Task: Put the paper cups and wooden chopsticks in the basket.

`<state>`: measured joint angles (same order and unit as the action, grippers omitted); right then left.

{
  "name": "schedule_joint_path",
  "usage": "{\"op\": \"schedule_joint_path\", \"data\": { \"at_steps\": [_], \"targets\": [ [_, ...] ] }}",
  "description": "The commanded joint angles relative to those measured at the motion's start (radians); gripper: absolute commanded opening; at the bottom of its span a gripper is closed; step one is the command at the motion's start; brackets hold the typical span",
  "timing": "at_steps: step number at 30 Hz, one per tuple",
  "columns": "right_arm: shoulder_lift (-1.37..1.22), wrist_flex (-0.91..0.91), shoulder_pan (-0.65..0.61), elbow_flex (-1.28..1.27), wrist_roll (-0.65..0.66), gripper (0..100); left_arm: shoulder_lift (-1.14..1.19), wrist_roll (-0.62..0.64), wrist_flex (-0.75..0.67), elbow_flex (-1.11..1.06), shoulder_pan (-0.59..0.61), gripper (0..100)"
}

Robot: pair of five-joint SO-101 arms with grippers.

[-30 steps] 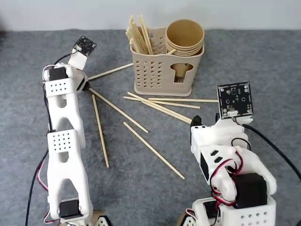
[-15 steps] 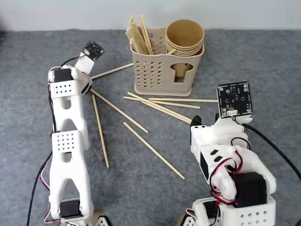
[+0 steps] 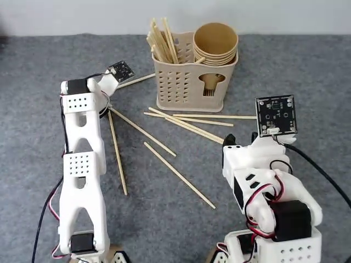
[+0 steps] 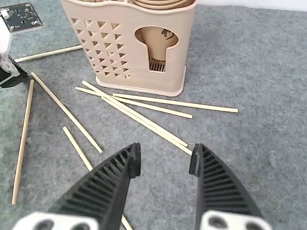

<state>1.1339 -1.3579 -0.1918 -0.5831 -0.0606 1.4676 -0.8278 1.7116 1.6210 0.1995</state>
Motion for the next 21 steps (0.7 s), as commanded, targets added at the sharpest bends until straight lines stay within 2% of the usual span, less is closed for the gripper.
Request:
{"op": "schedule_joint_path", "data": {
  "at_steps": [1, 5, 9, 12, 18, 21],
  "targets": [
    [-0.001, 0.012, 0.010, 0.005, -0.011, 18.7, -0.091, 0.046, 0.041, 0.051, 0.031, 1],
    [-0.001, 0.012, 0.010, 0.005, -0.011, 18.7, -0.172, 0.158, -0.003, 0.059, 0.035, 1],
    [-0.001, 0.012, 0.010, 0.005, -0.011, 18.7, -0.180, 0.336, -0.201, 0.058, 0.046, 1],
    [-0.001, 0.012, 0.010, 0.005, -0.011, 18.7, -0.141, 0.419, -0.338, 0.056, 0.058, 1],
    [-0.001, 0.012, 0.007, 0.005, -0.011, 18.7, 0.017, 0.425, -0.528, 0.056, 0.055, 1],
    [-0.001, 0.012, 0.005, 0.003, -0.011, 18.7, 0.081, 0.368, -0.545, 0.056, 0.057, 1]
  ]
}}
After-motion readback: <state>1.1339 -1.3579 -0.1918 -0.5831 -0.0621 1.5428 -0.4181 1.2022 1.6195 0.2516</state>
